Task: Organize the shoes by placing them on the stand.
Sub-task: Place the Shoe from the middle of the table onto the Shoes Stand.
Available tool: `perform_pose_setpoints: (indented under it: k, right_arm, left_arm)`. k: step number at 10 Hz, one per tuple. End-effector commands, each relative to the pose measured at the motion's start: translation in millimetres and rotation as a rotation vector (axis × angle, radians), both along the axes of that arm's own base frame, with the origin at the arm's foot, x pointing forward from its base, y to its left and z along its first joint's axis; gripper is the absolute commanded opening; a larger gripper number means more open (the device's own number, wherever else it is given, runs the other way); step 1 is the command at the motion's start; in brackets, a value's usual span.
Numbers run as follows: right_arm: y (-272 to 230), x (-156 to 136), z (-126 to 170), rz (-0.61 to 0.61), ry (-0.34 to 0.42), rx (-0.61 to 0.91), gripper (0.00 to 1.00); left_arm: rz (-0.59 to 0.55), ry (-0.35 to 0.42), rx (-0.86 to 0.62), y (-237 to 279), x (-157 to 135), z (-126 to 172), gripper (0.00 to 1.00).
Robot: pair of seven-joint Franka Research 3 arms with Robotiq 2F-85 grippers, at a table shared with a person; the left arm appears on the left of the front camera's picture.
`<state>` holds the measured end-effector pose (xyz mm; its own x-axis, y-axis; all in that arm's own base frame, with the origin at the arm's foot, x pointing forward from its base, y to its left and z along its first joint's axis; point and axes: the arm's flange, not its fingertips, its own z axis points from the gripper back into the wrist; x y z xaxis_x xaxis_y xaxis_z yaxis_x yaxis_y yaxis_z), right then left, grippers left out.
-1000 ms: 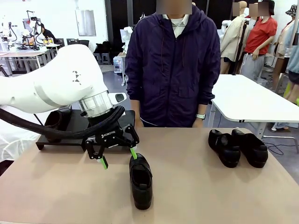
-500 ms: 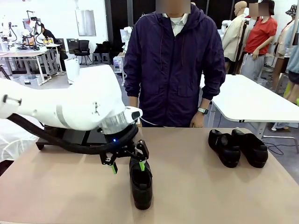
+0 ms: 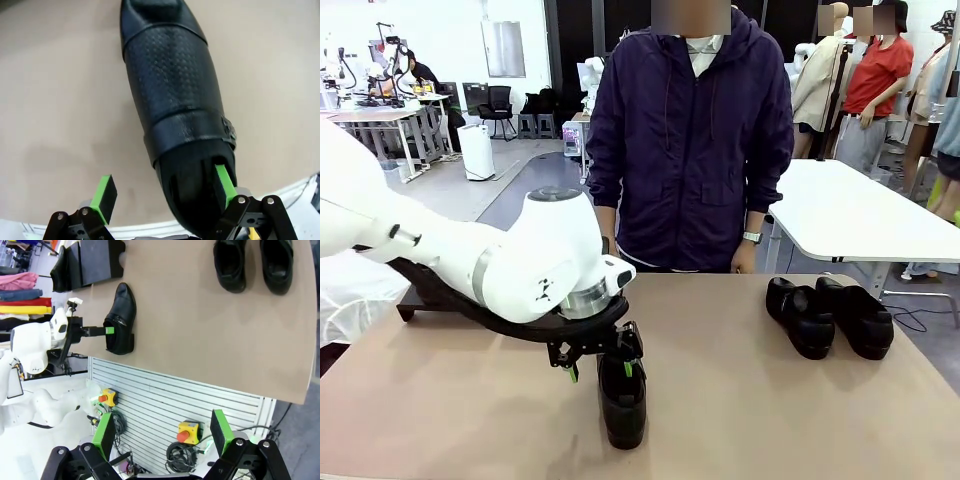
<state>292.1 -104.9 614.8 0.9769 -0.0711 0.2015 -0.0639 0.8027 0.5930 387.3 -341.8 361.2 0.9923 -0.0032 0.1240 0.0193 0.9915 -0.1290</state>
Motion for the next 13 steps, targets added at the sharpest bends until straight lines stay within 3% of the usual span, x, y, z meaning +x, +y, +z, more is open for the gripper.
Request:
perform_pose_setpoints:
  k: [1, 3, 4, 5, 13]
  right_arm:
    - [1.0, 0.4, 2.2, -0.001, 0.002, 0.006, 1.0]
    - [1.0, 0.4, 2.2, -0.001, 0.002, 0.006, 1.0]
    - [1.0, 0.4, 2.2, -0.001, 0.002, 0.006, 1.0]
    - [1.0, 0.4, 2.2, -0.001, 0.002, 0.006, 1.0]
    - [1.0, 0.4, 2.2, -0.001, 0.002, 0.006, 1.0]
  left_arm:
    - [0.061, -0.043, 0.031, -15.5, 8.5, -9.1, 1.0]
    - [0.094, -0.083, 0.086, -18.3, 13.7, -20.1, 1.0]
    - [0.092, -0.09, 0.085, -18.8, 14.4, -21.8, 0.4]
    - [0.093, -0.101, 0.096, -19.3, 14.9, -22.2, 0.0]
    - [0.105, -0.137, 0.109, -15.5, 15.7, -16.6, 0.0]
